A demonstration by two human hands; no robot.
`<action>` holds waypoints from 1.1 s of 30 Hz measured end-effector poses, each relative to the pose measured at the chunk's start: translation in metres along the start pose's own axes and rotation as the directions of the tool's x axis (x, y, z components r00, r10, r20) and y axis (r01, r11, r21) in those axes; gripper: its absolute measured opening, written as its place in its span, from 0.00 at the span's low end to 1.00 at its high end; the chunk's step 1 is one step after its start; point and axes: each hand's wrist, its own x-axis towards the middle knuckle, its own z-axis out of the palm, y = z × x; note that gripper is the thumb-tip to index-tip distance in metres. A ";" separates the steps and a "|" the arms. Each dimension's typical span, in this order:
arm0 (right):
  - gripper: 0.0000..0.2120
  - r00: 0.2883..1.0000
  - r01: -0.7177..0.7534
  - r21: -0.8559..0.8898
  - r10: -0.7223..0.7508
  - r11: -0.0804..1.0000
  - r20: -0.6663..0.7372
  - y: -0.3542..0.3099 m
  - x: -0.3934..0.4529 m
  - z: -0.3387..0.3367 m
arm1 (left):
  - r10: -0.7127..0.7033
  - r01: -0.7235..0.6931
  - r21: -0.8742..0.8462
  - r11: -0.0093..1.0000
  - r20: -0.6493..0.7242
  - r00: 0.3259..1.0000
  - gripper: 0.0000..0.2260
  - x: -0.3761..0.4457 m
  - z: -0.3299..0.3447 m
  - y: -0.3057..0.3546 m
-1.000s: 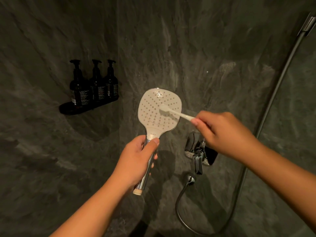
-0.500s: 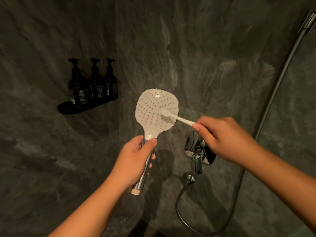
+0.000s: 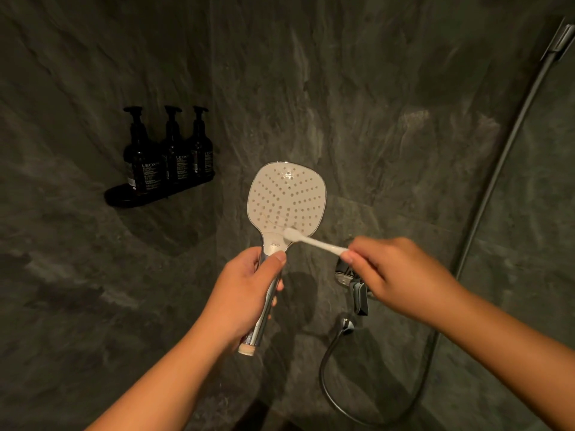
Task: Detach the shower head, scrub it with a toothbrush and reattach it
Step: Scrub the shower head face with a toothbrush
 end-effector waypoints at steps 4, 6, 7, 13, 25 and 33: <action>0.18 0.999 -0.006 0.006 0.006 1.000 -0.045 0.006 0.009 -0.009 | -0.019 0.019 -0.007 1.000 0.011 1.000 0.15 0.000 0.000 -0.002; 0.17 0.994 -0.009 -0.004 0.009 1.000 -0.105 0.010 0.017 -0.019 | -0.018 0.018 -0.007 1.000 0.015 1.000 0.14 0.001 0.000 -0.003; 0.17 0.994 -0.007 -0.004 0.007 1.000 -0.111 0.011 0.018 -0.020 | -0.017 0.017 -0.010 1.000 0.014 1.000 0.13 0.001 0.000 -0.003; 0.20 0.998 0.003 -0.017 -0.002 1.000 0.058 -0.002 -0.004 0.007 | -0.006 0.006 -0.026 1.000 0.006 1.000 0.12 0.000 -0.001 -0.005; 0.19 1.000 0.016 0.006 -0.016 1.000 -0.022 0.008 -0.005 0.000 | -0.021 0.022 -0.053 0.998 0.027 0.999 0.14 0.003 -0.006 -0.003; 0.18 0.991 0.012 -0.014 -0.013 1.000 -0.136 0.017 0.010 -0.018 | -0.024 0.026 -0.051 0.998 0.033 0.999 0.14 0.001 -0.004 0.000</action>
